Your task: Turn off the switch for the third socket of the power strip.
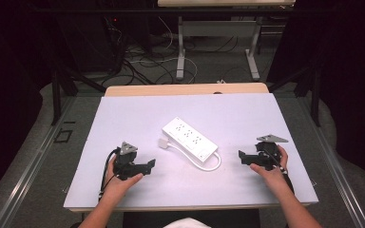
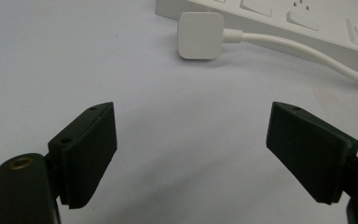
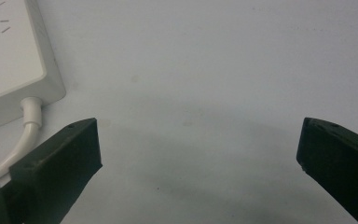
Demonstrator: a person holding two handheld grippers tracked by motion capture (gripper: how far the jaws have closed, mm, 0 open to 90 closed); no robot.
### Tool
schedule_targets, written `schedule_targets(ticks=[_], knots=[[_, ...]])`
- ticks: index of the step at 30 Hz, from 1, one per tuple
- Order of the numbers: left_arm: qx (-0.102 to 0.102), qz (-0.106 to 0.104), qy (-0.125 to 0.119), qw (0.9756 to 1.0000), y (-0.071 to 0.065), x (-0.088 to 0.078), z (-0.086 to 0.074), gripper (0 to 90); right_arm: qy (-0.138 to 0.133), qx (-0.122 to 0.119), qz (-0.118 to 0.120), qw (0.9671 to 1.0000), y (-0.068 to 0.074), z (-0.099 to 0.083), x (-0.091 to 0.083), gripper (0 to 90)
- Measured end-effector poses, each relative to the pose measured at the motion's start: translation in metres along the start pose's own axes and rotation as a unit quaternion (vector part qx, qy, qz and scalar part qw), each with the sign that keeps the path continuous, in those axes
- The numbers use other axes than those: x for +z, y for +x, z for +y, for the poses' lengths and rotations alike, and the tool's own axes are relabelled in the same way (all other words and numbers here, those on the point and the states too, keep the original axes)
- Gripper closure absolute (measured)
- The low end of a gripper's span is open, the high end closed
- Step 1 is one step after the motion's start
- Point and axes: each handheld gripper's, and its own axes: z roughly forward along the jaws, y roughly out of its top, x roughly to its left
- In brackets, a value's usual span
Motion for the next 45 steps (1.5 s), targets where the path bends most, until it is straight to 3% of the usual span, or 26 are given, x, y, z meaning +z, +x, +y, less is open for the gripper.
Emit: schedule_targets(ticks=[11,15,17,28,33,45], knots=[[0.012,0.003,0.006,0.9999,-0.002,-0.002,0.008,30.3,0.002,0.002,0.000,1.0000,0.001,-0.001,0.001,0.0],[0.008,0.003,-0.002,1.0000,-0.003,-0.002,0.014,37.5,0.004,0.007,-0.001,1.0000,0.001,-0.002,0.001,0.0],[-0.002,-0.008,0.002,1.0000,-0.003,-0.003,0.018,40.8,0.004,0.005,-0.001,1.0000,0.000,-0.002,0.001,0.0],[-0.012,-0.024,-0.005,0.9996,-0.009,-0.003,0.045,43.8,0.006,0.008,-0.002,1.0000,-0.001,-0.003,0.001,0.0],[0.002,-0.024,-0.008,0.9997,-0.012,-0.005,0.058,44.8,0.006,0.009,-0.002,0.9999,-0.001,-0.003,0.001,0.0],[0.007,-0.026,-0.009,0.9996,-0.016,-0.007,0.082,48.6,0.007,0.009,-0.001,0.9999,-0.001,-0.003,0.001,0.0]])
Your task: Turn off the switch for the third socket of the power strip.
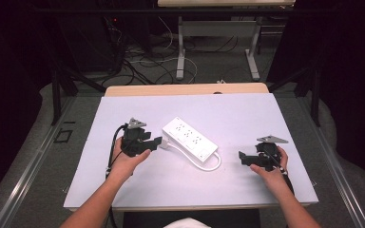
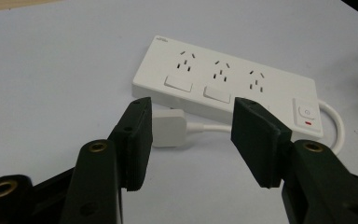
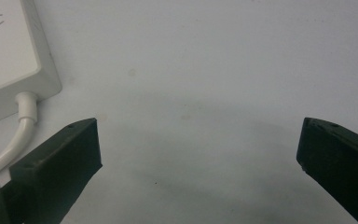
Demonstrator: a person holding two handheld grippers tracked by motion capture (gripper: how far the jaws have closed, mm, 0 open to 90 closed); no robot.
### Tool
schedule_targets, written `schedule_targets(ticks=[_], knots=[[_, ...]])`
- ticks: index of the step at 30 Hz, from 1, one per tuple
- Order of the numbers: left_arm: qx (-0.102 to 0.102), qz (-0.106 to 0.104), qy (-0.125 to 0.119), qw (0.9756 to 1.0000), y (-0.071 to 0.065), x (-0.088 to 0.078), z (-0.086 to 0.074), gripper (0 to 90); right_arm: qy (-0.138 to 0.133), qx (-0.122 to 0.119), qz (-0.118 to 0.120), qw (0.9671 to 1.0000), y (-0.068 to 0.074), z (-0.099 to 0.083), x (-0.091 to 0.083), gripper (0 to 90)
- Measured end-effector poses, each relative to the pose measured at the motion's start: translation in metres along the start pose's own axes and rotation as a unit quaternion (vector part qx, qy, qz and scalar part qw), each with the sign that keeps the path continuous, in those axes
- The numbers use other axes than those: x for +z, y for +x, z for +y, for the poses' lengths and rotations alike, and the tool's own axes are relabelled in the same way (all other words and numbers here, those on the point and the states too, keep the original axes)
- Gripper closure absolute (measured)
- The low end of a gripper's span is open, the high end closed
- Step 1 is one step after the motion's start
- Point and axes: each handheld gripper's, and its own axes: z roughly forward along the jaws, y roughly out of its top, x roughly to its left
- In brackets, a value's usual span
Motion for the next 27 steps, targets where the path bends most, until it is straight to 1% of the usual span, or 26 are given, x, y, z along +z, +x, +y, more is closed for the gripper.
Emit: schedule_targets(ticks=[1,2,4,6,9,13,14,18,19,22,27], knots=[[0.000,0.000,0.000,1.0000,0.000,0.000,0.000,49.0,0.000,0.000,0.000,1.0000,0.000,0.000,0.000,0.0],[0.005,0.000,0.002,1.0000,0.000,0.000,0.002,49.0,0.000,0.000,0.000,1.0000,0.000,0.000,0.000,0.0],[0.004,-0.003,0.006,1.0000,0.000,0.001,0.007,49.7,0.001,0.000,0.000,1.0000,0.000,0.000,0.000,0.0],[0.003,-0.004,0.008,1.0000,-0.001,0.002,0.008,50.9,0.001,0.000,-0.001,1.0000,0.000,0.000,0.000,0.0],[-0.001,-0.008,0.019,0.9998,-0.002,0.004,0.014,52.4,0.001,0.001,-0.001,1.0000,0.000,0.000,0.000,0.0],[-0.002,-0.010,0.022,0.9997,-0.002,0.006,0.018,53.1,0.001,0.002,0.000,1.0000,0.000,0.000,0.001,0.0],[-0.005,-0.010,0.019,0.9998,-0.003,0.007,0.020,53.2,0.001,0.002,-0.001,1.0000,0.001,0.000,0.001,0.0],[-0.017,-0.011,0.020,0.9996,-0.003,0.012,0.028,54.6,0.002,0.000,-0.001,1.0000,0.000,0.000,0.001,0.0],[-0.017,-0.011,0.020,0.9996,-0.003,0.012,0.028,55.1,0.002,0.000,-0.001,1.0000,0.000,0.000,0.001,0.0],[-0.023,-0.010,0.030,0.9992,-0.002,0.019,0.034,57.6,0.002,0.001,-0.001,1.0000,0.000,0.000,0.001,0.0],[-0.024,-0.011,0.039,0.9989,-0.001,0.026,0.038,60.3,0.003,-0.002,0.001,1.0000,-0.001,0.000,0.001,0.0]])
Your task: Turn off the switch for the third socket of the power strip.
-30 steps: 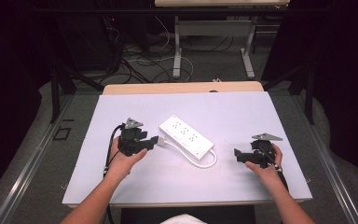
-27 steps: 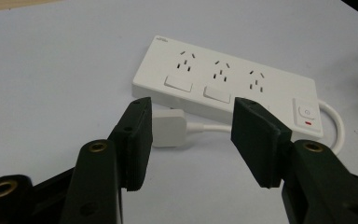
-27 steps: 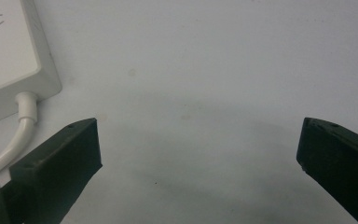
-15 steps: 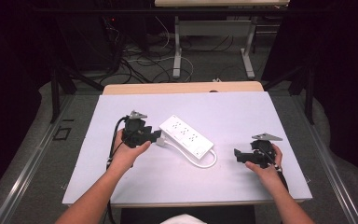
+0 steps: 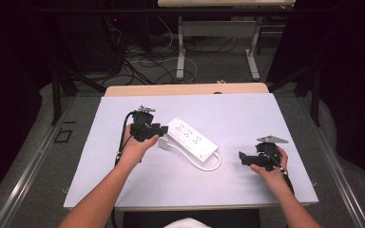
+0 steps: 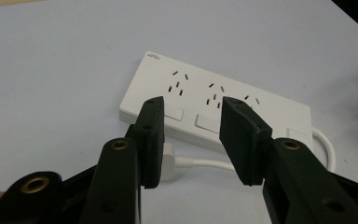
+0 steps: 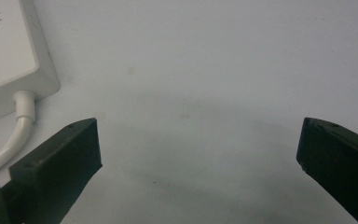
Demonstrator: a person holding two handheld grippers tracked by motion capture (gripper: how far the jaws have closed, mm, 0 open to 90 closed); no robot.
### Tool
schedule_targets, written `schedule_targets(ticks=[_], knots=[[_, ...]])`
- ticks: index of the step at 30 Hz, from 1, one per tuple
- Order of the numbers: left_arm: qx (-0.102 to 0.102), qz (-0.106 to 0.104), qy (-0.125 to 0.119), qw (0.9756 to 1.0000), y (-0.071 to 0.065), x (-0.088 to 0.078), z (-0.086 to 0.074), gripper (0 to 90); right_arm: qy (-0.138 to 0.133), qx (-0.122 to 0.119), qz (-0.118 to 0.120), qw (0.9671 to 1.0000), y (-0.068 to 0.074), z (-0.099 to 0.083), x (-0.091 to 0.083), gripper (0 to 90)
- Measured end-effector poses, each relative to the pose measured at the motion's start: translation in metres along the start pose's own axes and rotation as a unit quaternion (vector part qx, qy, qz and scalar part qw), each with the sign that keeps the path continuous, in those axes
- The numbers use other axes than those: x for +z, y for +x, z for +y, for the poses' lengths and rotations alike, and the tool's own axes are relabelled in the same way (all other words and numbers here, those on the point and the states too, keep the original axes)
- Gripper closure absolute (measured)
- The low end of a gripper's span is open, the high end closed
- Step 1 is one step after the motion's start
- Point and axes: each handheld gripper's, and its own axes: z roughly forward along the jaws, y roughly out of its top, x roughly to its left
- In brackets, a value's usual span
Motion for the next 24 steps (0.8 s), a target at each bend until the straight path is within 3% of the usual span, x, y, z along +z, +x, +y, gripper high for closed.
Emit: schedule_targets(ticks=[12,24], knots=[[0.000,0.011,0.021,0.9997,-0.003,0.020,0.013,67.1,0.000,0.001,0.001,1.0000,0.000,0.000,0.001,0.0],[-0.022,0.009,0.044,0.9988,0.000,0.041,0.024,74.1,0.001,0.001,0.004,1.0000,-0.001,-0.001,0.001,0.0]])
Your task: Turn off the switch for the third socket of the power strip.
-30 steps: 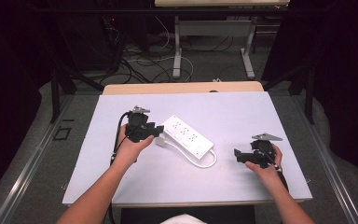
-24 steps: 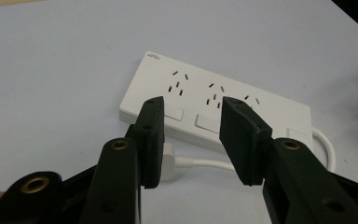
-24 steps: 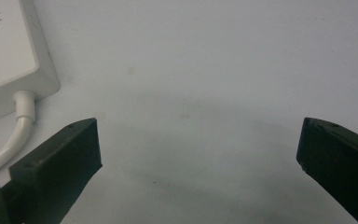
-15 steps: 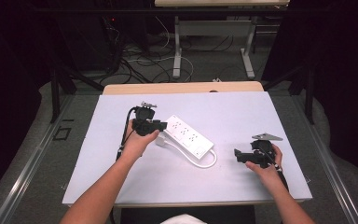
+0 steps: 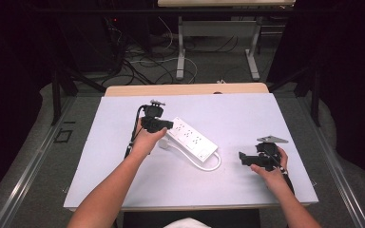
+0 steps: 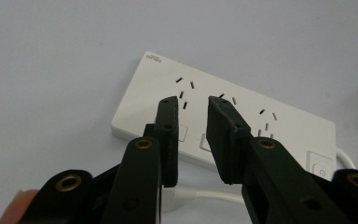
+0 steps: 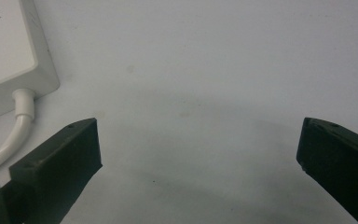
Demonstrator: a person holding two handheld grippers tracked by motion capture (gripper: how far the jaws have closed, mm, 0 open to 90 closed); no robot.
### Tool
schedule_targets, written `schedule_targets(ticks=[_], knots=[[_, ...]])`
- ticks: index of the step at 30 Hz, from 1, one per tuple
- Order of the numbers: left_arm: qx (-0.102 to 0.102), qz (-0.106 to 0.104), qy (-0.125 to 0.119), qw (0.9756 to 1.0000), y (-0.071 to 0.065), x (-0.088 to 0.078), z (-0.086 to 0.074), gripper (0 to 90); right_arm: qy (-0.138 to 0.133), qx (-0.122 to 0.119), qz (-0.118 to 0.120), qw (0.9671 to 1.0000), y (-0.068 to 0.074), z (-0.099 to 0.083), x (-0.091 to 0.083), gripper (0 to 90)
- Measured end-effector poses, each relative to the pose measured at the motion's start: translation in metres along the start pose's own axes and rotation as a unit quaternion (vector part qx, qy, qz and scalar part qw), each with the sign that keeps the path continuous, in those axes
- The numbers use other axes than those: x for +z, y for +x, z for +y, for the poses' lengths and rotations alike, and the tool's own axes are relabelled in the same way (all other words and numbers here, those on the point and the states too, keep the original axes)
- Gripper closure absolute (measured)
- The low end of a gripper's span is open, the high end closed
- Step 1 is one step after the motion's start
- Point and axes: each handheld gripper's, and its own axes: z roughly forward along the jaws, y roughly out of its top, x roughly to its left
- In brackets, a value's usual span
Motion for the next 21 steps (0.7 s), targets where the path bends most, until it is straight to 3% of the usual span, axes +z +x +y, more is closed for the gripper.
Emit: schedule_targets(ticks=[21], knots=[[-0.002,0.025,0.049,0.9985,0.013,0.035,0.004,81.4,0.001,-0.003,0.001,1.0000,-0.001,0.000,0.000,0.0]])
